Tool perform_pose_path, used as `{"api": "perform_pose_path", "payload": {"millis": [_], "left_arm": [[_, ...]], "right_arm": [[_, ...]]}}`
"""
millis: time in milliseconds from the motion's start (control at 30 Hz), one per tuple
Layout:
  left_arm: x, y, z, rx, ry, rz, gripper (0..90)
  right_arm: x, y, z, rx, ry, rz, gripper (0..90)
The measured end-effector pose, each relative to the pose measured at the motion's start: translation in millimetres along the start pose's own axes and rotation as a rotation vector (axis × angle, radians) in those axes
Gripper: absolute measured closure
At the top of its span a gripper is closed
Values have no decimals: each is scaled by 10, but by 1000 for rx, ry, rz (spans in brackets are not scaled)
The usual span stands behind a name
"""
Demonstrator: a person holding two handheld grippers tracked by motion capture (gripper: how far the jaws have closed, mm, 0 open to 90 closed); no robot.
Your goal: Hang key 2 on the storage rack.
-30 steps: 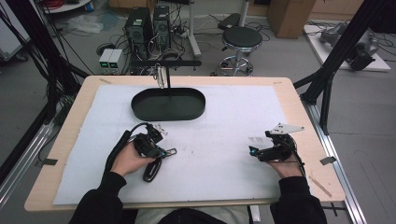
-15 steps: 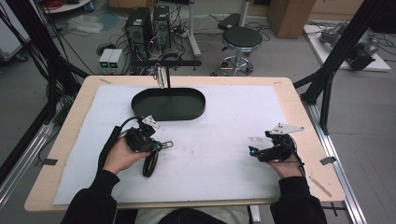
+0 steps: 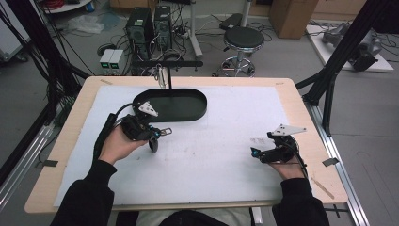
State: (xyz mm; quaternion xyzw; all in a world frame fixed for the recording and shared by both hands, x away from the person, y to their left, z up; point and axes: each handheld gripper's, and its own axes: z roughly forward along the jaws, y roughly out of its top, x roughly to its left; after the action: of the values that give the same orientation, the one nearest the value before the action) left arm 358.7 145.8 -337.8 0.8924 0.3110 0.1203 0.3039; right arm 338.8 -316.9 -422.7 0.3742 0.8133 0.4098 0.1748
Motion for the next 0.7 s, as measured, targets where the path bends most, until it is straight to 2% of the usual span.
{"api": "perform_pose_path", "payload": {"millis": [167, 267, 367, 533, 700], "left_arm": [[24, 108, -43, -9, 6, 13, 861], [38, 162, -54, -31, 7, 19, 861], [56, 226, -64, -27, 5, 36, 860], [76, 392, -99, -29, -6, 60, 861], [67, 605, -134, -31, 7, 100, 860]], "right_arm": [[0, -1, 2, 2, 1, -1, 17], [-1, -2, 2, 3, 1, -1, 17], [-7, -1, 0, -2, -2, -4, 17], [-3, -1, 0, 0, 0, -2, 17], [-3, 0, -6, -5, 3, 0, 17]]}}
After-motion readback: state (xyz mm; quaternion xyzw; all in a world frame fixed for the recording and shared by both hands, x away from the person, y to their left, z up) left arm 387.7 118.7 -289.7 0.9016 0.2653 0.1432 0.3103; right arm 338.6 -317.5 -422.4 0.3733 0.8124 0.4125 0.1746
